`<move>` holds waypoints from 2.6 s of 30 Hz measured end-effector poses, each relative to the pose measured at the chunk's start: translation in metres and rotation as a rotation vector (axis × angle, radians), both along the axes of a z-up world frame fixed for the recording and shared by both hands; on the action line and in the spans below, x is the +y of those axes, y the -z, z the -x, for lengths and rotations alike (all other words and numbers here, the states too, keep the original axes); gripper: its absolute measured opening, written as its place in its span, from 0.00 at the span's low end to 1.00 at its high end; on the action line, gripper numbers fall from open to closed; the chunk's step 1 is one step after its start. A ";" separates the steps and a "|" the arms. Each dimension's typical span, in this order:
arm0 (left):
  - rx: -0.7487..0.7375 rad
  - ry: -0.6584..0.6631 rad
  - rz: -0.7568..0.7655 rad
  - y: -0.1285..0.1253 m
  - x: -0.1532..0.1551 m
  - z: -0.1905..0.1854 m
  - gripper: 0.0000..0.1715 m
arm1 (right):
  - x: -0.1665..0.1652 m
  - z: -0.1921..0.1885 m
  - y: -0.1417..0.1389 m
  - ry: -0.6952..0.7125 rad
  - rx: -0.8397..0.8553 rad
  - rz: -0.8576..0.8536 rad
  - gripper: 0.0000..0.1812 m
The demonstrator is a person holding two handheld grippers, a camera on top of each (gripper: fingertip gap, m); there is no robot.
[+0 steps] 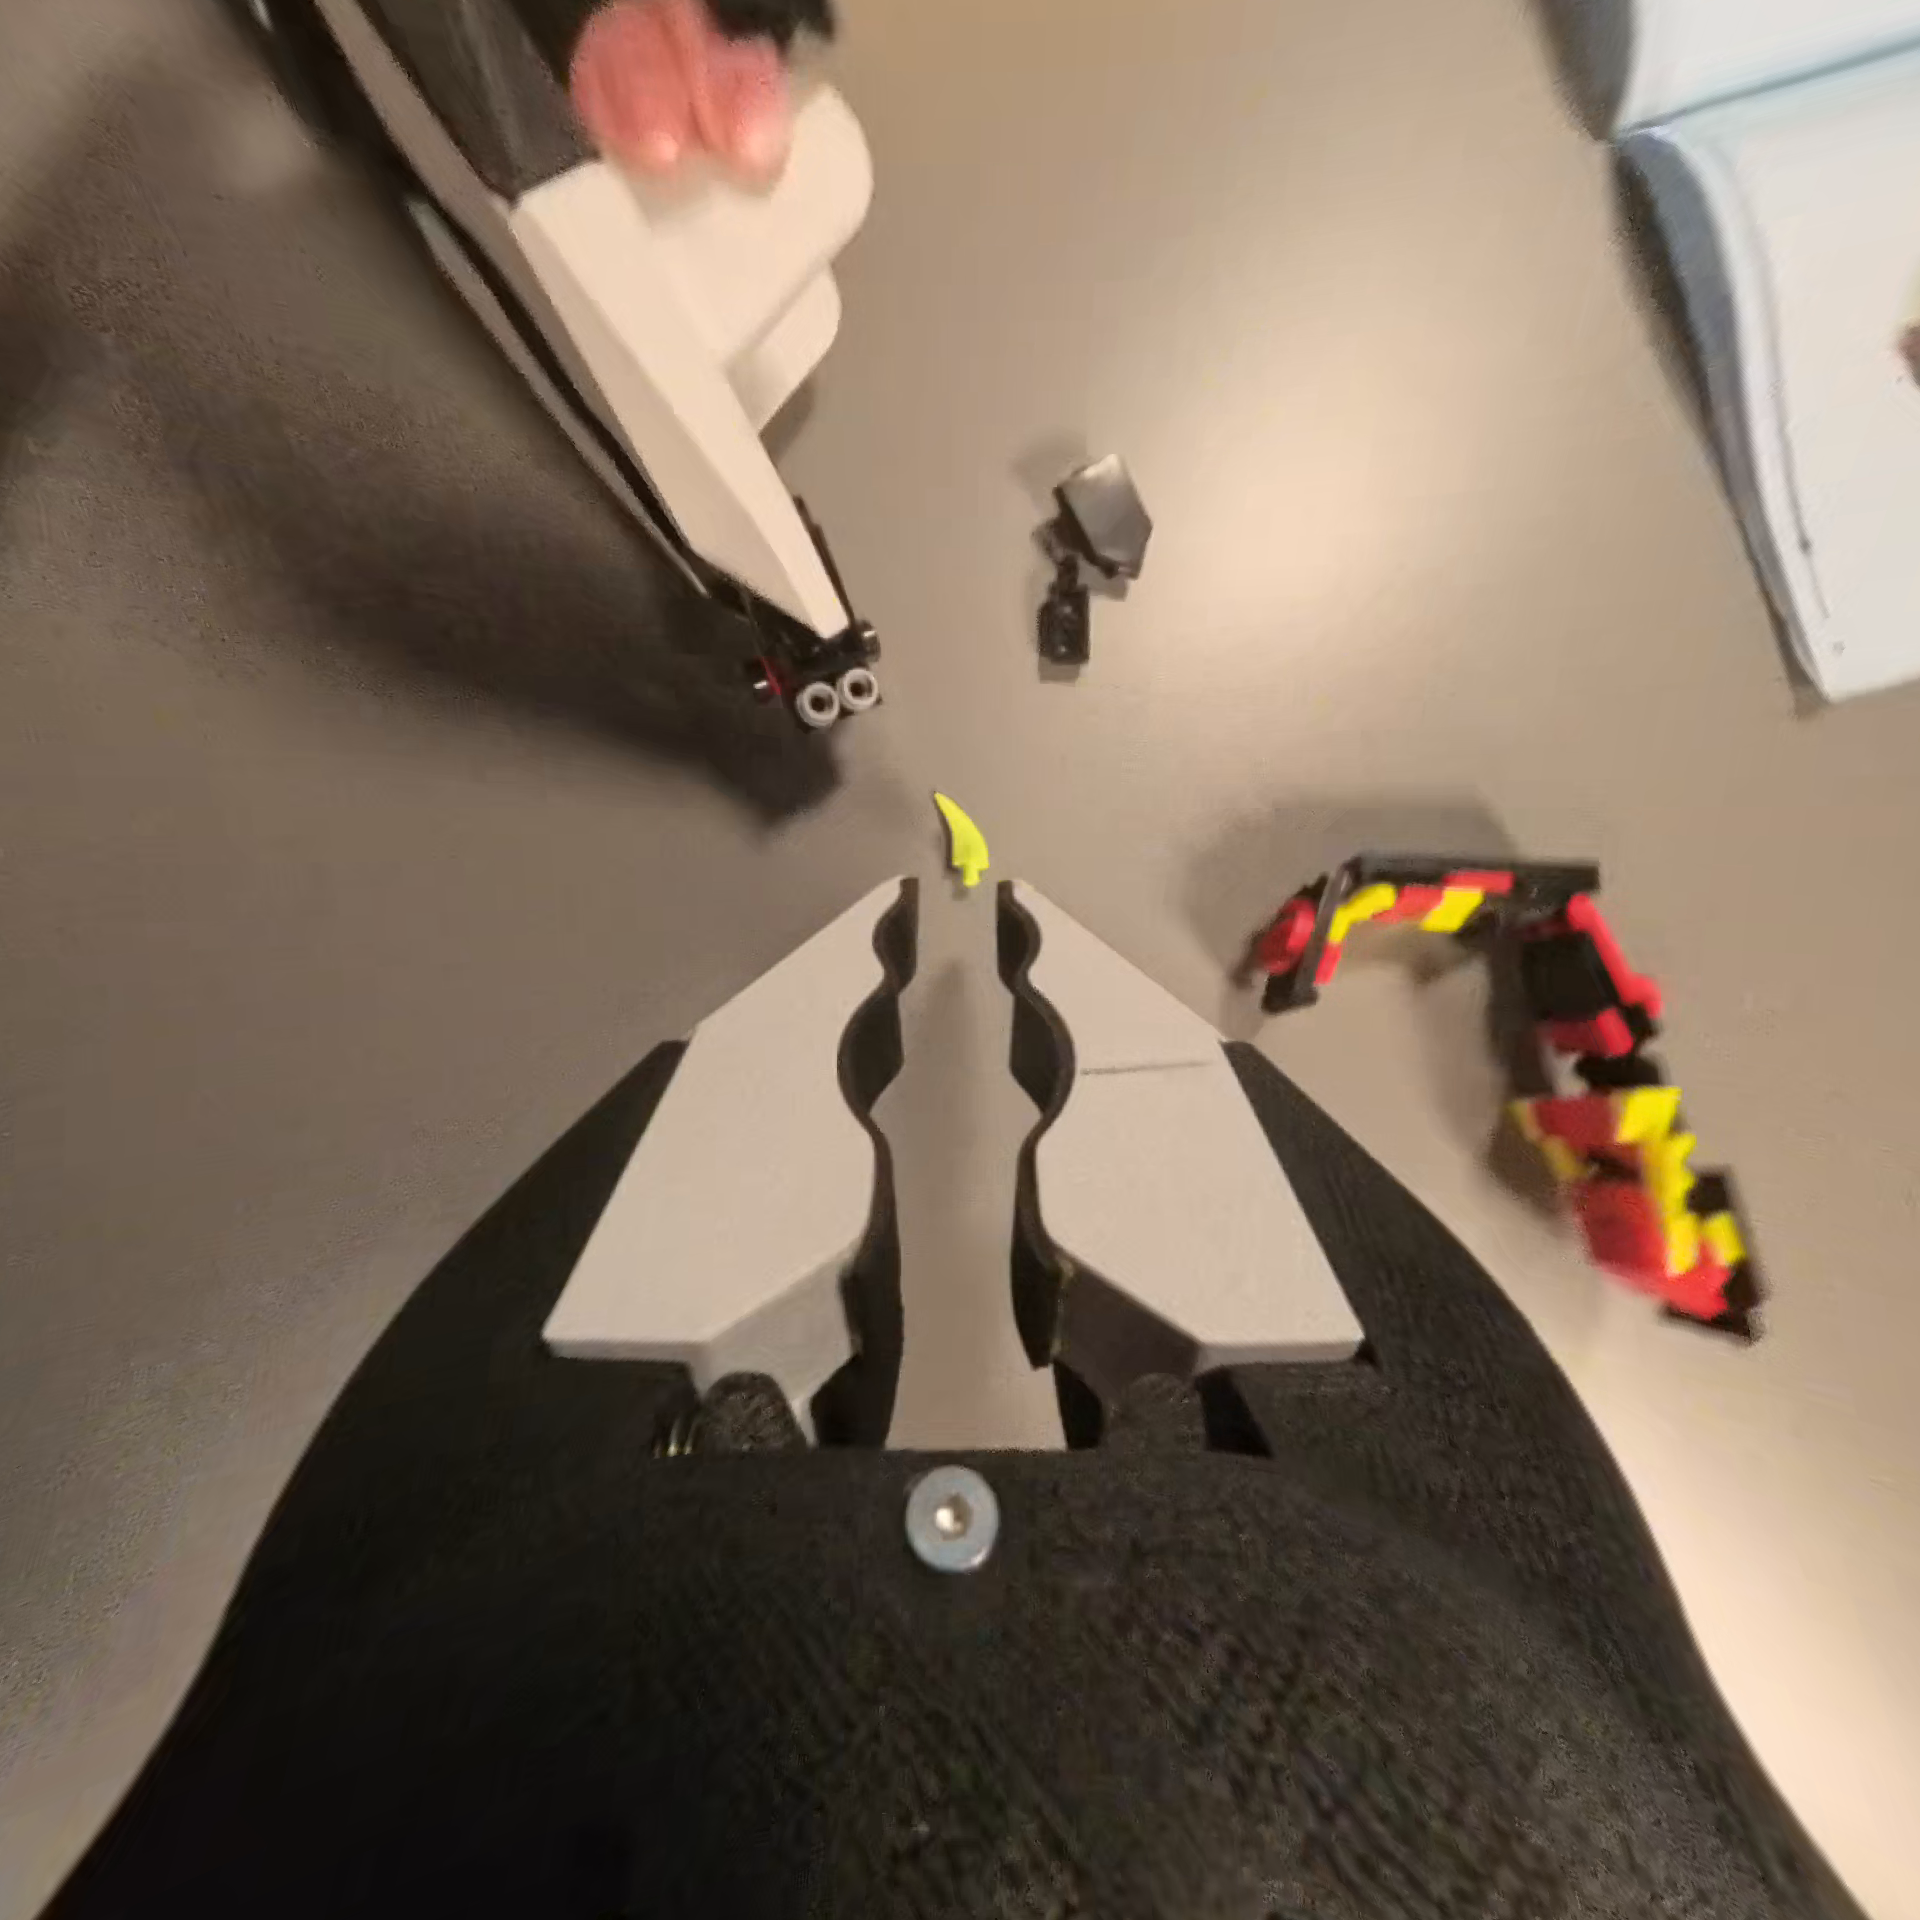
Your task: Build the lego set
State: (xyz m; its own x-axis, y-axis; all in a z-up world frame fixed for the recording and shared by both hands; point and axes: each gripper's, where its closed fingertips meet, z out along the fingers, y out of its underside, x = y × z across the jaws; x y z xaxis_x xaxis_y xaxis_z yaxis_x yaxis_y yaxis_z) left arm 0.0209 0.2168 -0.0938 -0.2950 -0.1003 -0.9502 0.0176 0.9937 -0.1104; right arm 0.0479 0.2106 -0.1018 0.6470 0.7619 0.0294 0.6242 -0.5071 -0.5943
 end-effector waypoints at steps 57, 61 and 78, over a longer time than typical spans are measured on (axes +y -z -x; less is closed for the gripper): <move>0.058 -0.017 0.053 0.014 -0.011 -0.009 0.09 | 0.025 -0.013 0.010 -0.014 -0.404 -0.197 0.00; 0.060 -0.016 0.055 0.015 -0.011 -0.009 0.09 | 0.010 -0.007 0.007 -0.422 -0.805 -0.393 0.00; 0.064 -0.014 0.061 0.017 -0.010 -0.004 0.09 | 0.035 -0.029 0.019 0.498 -0.167 0.446 0.04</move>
State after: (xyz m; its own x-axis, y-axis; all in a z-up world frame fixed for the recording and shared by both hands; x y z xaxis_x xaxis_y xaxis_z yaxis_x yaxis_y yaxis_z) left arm 0.0250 0.2071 -0.1105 -0.3527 -0.1620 -0.9216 -0.0057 0.9852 -0.1710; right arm 0.0771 0.2455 -0.1210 0.9372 0.3374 -0.0883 0.3185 -0.9311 -0.1779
